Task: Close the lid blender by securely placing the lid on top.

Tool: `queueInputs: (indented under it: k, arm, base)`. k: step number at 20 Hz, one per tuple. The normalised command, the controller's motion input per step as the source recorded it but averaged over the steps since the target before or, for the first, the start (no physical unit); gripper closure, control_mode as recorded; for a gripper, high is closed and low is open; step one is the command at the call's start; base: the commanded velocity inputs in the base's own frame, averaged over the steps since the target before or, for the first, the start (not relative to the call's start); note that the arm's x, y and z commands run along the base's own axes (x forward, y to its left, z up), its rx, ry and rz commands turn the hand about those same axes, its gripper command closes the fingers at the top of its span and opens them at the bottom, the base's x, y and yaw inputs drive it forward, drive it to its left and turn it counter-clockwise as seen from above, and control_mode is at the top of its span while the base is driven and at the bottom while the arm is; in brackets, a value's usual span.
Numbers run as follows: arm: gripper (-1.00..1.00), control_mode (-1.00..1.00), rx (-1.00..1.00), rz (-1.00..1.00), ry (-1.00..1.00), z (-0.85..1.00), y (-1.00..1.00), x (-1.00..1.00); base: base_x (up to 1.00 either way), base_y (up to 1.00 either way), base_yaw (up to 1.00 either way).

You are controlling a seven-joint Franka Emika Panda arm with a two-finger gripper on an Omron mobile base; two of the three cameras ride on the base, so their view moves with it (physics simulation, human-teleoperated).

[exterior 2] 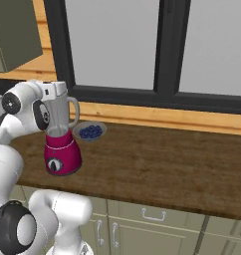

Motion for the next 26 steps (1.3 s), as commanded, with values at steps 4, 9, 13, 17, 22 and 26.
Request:
queueInputs:
  k: [4, 9, 13, 17, 22, 26]
  arm:
    - [1.0, -1.0, 0.08, 0.0, -0.06, -0.34, 0.0, 0.0]
    - [-1.0, -1.0, 0.03, 0.0, 0.0, -0.42, 0.0, 0.0]
    - [-1.0, -1.0, 0.01, 0.0, 0.0, -0.64, -0.03, -0.06]
    - [-1.0, -1.0, 0.08, 0.0, -0.1, -0.14, -0.3, -0.34]
    - [-1.0, -1.0, 0.13, 0.0, -0.03, -0.32, -0.21, -0.12]
    - [-1.0, -1.0, 0.12, 0.0, -0.13, 0.32, 0.08, -0.54]
  base:
    - [0.0, 0.0, 0.0]
    - [0.0, 0.0, 0.0]
    - [0.0, 0.0, 0.0]
    - [0.0, 0.0, 0.0]
    - [0.0, 0.0, 0.0]
    - [0.0, 0.0, 0.0]
